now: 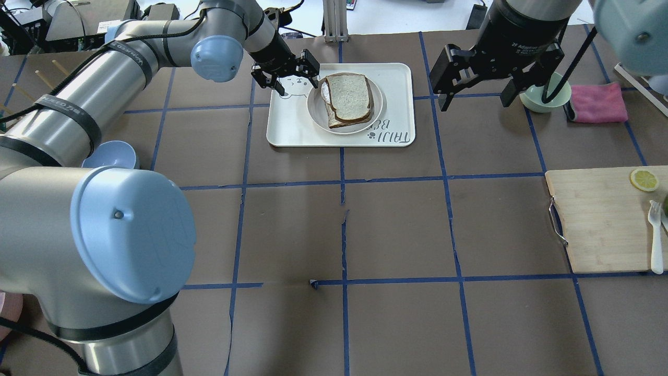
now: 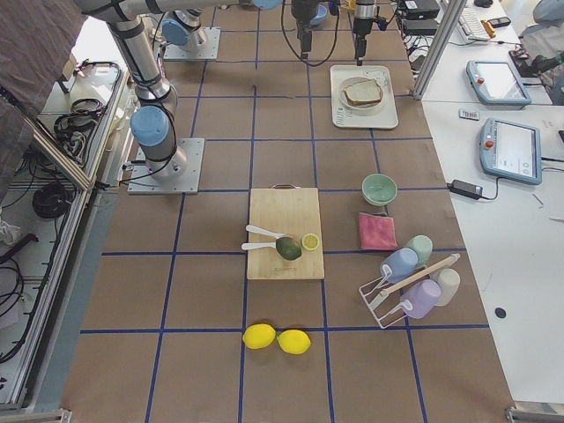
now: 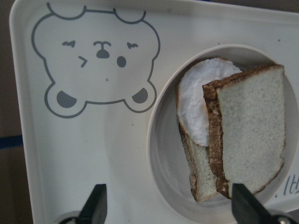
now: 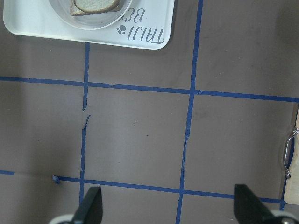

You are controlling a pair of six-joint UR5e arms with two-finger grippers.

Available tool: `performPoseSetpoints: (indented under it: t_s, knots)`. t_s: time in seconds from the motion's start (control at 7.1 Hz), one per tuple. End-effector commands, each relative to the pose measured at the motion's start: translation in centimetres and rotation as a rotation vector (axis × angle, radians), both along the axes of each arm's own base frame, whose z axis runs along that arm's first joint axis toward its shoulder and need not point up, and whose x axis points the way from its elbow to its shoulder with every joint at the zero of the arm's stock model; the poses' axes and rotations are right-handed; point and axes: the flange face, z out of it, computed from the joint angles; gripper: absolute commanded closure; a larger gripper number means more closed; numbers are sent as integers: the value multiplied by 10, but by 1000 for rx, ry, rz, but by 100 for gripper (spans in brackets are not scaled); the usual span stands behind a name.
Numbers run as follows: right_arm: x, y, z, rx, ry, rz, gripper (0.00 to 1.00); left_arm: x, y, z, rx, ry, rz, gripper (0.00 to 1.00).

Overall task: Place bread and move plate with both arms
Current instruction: 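Release the plate rim and raise the left gripper away from the tray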

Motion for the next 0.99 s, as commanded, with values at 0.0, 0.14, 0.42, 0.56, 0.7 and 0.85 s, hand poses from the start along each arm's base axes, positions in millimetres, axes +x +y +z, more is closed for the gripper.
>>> performPoseSetpoints:
  t_s: [0.0, 0.14, 0.42, 0.56, 0.7, 0.85]
  knots:
    - [3, 1, 0, 2, -15, 6, 0, 25, 27, 71, -3, -111, 11, 0]
    - [3, 1, -1, 4, -15, 6, 0, 37, 53, 112, 50, -126, 20, 0]
    - [2, 1, -2, 5, -13, 13, 0, 71, 103, 180, 100, -178, 56, 0]
    - [1, 1, -2, 4, -10, 15, 0, 73, 131, 198, 96, -217, 50, 0]
    - [3, 1, -2, 4, -15, 18, 0, 74, 159, 210, 86, -224, 50, 0]
    - [3, 1, -2, 4, -16, 18, 0, 77, 188, 211, 97, -228, 53, 0]
